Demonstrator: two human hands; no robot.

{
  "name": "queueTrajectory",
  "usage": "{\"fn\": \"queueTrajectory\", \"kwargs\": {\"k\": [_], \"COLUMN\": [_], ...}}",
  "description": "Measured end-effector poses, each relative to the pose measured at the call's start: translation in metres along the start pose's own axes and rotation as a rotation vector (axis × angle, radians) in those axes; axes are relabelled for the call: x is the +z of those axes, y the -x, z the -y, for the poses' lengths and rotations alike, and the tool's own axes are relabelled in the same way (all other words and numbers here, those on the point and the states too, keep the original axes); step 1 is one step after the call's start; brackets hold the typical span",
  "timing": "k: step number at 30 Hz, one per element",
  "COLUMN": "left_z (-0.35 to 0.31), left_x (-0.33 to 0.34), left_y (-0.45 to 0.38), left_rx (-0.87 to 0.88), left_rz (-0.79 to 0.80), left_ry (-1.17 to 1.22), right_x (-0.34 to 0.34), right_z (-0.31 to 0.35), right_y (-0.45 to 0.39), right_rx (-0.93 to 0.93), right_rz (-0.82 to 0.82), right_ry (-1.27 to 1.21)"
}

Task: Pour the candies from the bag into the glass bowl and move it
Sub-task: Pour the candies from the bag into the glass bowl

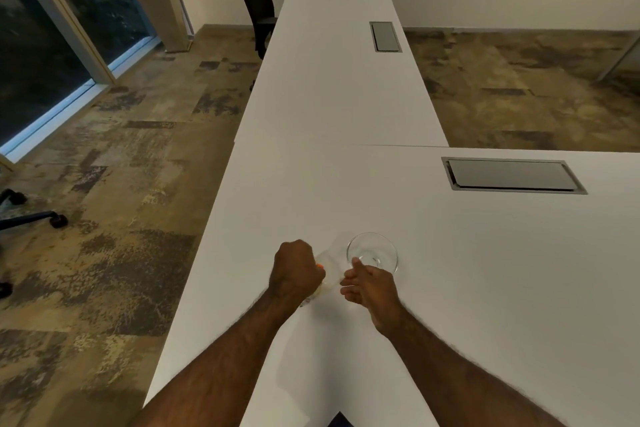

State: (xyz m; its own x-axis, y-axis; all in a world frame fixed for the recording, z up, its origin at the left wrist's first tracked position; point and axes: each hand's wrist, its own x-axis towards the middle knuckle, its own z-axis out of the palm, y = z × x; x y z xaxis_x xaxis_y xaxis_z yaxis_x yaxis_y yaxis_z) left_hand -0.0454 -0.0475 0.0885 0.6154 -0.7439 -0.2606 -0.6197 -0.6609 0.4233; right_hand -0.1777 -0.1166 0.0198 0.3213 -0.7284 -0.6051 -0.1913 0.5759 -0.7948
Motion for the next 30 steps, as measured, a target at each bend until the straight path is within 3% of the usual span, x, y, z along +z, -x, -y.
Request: {"fn": "queueTrajectory", "kwargs": {"k": [2, 8, 14, 19, 21, 22, 24, 26, 30], "left_z": [-0.017, -0.059, -0.073, -0.08, -0.079, -0.075, -0.062, -0.046, -0.022], "left_x": [-0.016, -0.048, -0.035, -0.021, -0.013, -0.006, 0.016, 0.041, 0.091], "left_y": [0.002, 0.005, -0.001, -0.008, -0.012, -0.015, -0.025, -0.029, -0.033], "left_rx": [0.061, 0.144, 0.114, 0.055, 0.001, 0.001, 0.104, 0.188, 0.202], "left_rz": [0.041, 0.189, 0.251, 0.38, 0.324, 0.25, 0.142, 0.215, 0.437], "left_ry": [0.012, 0.217, 0.36, 0.7, 0.796, 0.734, 0.348, -0.002, -0.297], "right_x": [-0.011, -0.036, -0.065, -0.083, -0.088, -0.092, -0.098, -0.103, -0.108], "right_z": [-0.004, -0.005, -0.004, -0.009, -0.011, -0.012, -0.012, -0.012, -0.009], "right_y": [-0.004, -0.003, -0.01, -0.017, -0.02, -0.022, -0.025, -0.028, -0.032], "right_rx": [0.112, 0.336, 0.293, 0.258, 0.248, 0.244, 0.234, 0.234, 0.245], "right_rz": [0.029, 0.354, 0.387, 0.378, 0.347, 0.322, 0.271, 0.22, 0.13], "right_ry": [-0.129, -0.433, -0.787, -0.9, -0.942, -0.961, -0.975, -0.961, -0.913]}}
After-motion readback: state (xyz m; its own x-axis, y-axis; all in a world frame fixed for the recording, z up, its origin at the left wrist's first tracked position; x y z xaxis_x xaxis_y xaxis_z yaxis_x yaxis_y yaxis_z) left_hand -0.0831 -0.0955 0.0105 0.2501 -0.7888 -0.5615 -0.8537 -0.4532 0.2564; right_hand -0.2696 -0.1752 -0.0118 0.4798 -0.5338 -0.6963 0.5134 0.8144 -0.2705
